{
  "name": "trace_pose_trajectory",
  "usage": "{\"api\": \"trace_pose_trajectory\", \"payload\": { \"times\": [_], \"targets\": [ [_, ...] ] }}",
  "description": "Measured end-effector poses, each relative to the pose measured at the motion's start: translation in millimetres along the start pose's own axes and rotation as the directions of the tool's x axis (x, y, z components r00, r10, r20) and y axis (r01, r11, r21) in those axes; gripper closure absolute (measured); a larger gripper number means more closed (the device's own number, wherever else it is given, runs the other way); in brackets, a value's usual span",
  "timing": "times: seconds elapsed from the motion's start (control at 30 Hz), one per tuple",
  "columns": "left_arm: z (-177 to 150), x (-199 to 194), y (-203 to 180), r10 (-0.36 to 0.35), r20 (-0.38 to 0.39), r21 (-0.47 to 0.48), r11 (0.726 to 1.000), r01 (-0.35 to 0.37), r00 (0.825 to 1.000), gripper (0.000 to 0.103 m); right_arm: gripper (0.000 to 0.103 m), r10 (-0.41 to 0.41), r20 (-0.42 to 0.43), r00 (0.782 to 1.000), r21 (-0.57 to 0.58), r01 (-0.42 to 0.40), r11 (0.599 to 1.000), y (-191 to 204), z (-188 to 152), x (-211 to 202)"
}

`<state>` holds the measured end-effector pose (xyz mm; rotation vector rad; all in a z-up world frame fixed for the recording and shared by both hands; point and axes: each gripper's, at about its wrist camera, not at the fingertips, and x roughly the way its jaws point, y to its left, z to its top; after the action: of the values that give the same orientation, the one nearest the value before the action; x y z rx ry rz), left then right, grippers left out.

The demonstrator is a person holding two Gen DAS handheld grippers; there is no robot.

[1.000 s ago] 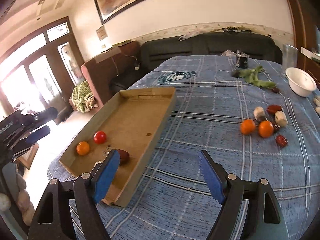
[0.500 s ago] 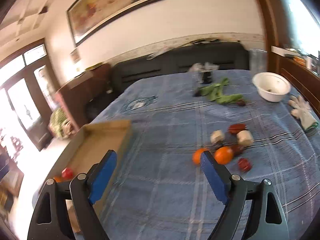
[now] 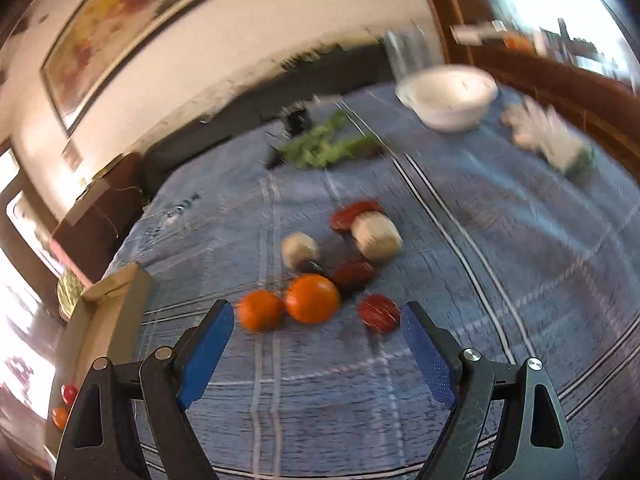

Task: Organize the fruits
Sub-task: 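Withdraw both tools from the box back toward the fruit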

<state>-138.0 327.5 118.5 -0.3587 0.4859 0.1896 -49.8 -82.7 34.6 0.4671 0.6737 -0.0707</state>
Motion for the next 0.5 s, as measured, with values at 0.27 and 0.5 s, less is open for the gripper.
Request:
{"api": "trace_pose_trajectory", "payload": {
  "times": [0.27,0.5],
  "targets": [
    [12,1,-18,0.009,-0.002,0.016,1.0,-0.009,1.0,0.024,0.013,0.009,0.01,1.0,-0.117,-0.008,0.993,20,-4,-1],
    [-18,-24,-71,-0.066,-0.017,0.038,0.997,0.066,0.998,0.024,0.013,0.043,0.002,0.999,-0.139,-0.042,0.989,27,-6,-6]
  ]
}}
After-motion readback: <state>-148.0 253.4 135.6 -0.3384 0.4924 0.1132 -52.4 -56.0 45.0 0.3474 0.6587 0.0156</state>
